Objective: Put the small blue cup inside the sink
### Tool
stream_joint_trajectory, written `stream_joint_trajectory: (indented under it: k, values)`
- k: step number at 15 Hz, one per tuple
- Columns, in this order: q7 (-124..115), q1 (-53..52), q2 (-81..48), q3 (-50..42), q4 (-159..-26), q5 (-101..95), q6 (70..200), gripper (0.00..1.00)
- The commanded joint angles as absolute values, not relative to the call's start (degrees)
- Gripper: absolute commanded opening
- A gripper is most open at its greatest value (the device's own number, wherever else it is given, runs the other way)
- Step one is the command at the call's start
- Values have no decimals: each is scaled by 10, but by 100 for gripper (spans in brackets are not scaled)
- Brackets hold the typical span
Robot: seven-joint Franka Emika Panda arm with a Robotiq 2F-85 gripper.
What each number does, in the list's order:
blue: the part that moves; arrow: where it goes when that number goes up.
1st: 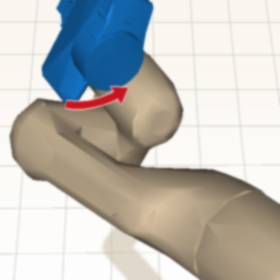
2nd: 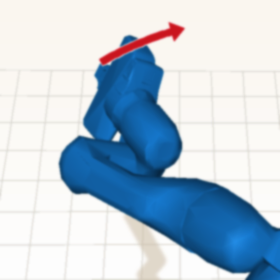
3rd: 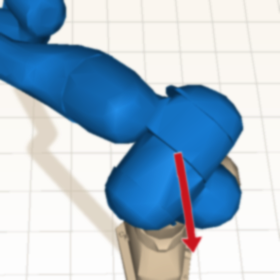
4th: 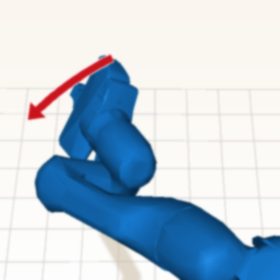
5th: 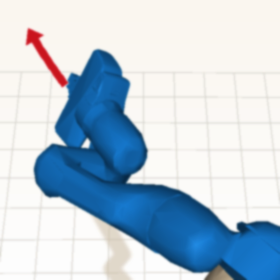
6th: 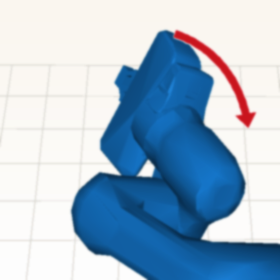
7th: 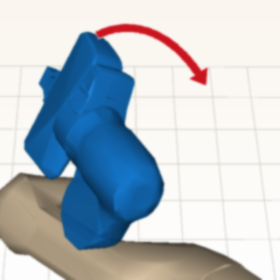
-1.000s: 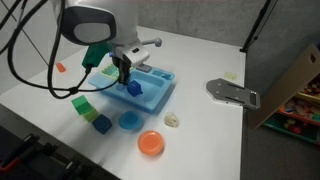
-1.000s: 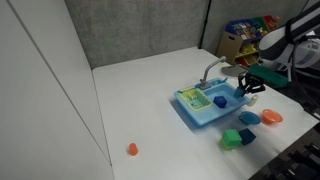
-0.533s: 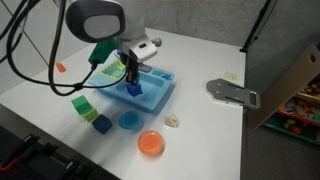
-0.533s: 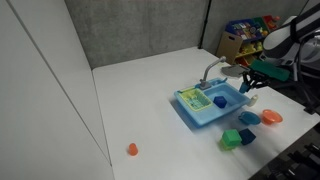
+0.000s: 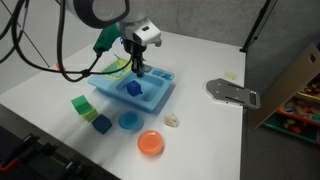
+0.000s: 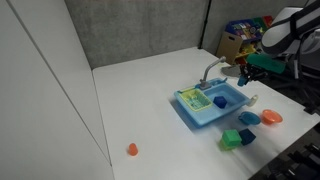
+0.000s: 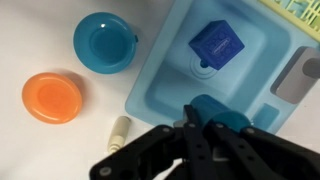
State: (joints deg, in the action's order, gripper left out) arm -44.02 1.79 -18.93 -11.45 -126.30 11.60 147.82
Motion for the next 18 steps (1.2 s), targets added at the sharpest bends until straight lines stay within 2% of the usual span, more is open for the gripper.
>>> stream_joint_trajectory:
  k: [1,11,18]
  values:
    - [-462,5,-204,-109,-1227,94,1452,4]
    - [-444,4,-293,-77,-1119,113,1389,4]
    - [-459,-7,-347,-72,-1091,116,1401,4]
